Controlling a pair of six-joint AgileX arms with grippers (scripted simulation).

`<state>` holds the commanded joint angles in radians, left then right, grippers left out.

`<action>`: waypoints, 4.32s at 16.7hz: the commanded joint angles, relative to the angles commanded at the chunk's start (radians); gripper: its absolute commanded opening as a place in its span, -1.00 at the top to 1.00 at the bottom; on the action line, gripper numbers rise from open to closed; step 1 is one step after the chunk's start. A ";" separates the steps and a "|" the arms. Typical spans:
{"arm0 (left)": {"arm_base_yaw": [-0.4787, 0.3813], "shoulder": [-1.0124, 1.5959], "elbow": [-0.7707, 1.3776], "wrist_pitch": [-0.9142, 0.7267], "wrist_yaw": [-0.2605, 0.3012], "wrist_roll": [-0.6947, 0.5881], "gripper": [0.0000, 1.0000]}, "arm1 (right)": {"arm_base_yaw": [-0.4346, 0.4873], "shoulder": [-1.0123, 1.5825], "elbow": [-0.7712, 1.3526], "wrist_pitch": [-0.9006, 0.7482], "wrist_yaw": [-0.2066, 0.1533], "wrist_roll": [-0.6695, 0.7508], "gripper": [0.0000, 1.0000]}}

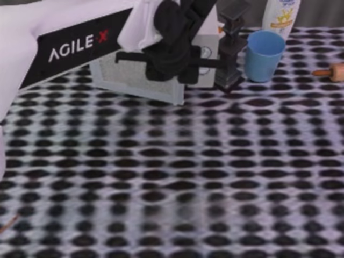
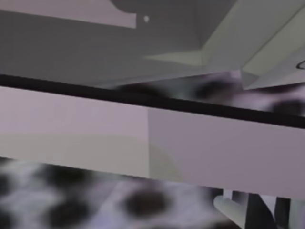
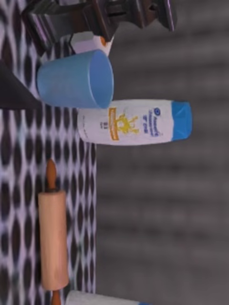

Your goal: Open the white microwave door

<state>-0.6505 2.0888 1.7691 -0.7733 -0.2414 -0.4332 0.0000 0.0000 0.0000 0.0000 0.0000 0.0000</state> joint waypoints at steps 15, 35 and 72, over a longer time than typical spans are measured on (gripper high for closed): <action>-0.005 -0.008 -0.012 0.009 0.010 0.007 1.00 | 0.000 0.000 0.000 0.000 0.000 0.000 -1.00; 0.014 -0.092 -0.139 0.069 0.054 0.106 1.00 | 0.000 0.000 0.000 0.000 0.000 0.000 -1.00; 0.036 -0.180 -0.263 0.124 0.118 0.223 1.00 | 0.000 0.000 0.000 0.000 0.000 0.000 -1.00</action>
<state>-0.6143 1.9092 1.5060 -0.6493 -0.1236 -0.2107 0.0000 0.0000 0.0000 0.0000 0.0000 0.0000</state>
